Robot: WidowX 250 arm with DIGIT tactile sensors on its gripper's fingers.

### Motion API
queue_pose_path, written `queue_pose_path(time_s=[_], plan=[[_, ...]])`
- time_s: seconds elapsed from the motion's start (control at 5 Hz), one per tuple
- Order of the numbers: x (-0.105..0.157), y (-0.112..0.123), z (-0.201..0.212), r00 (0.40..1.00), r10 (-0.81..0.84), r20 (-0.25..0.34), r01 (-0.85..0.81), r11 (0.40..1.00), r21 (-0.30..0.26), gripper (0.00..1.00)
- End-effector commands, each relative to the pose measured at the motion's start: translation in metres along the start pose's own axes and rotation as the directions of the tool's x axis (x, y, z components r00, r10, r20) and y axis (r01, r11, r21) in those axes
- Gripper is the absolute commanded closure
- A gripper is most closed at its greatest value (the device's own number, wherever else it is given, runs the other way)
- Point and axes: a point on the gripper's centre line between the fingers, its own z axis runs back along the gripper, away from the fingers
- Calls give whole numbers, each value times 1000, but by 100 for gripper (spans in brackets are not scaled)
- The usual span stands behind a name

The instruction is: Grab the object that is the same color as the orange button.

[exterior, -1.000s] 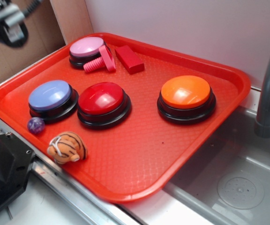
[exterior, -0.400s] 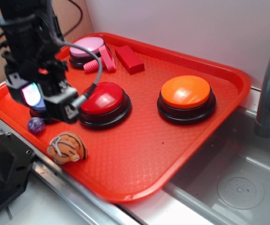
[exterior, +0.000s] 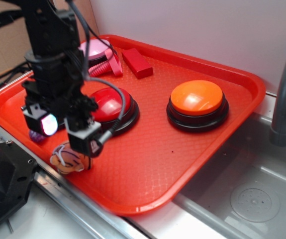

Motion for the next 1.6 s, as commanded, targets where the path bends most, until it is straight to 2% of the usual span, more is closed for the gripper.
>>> queue_pose_path(time_s=[0.0, 0.2, 0.4, 0.6, 0.8, 1.2, 1.4], plan=[[1, -4, -24, 993, 117, 29, -119, 991, 61, 0], [0, -5, -27, 987, 159, 32, -161, 985, 58, 27], [1, -2, -27, 985, 169, 29, -170, 984, 53, 100], [3, 0, -22, 985, 165, 42, -168, 984, 68, 100], [10, 8, -4, 987, 139, 79, -146, 986, 81, 100], [49, 25, 78, 963, 27, 267, -34, 999, 22, 100], [63, 34, 109, 947, 19, 321, -14, 1000, -19, 100]])
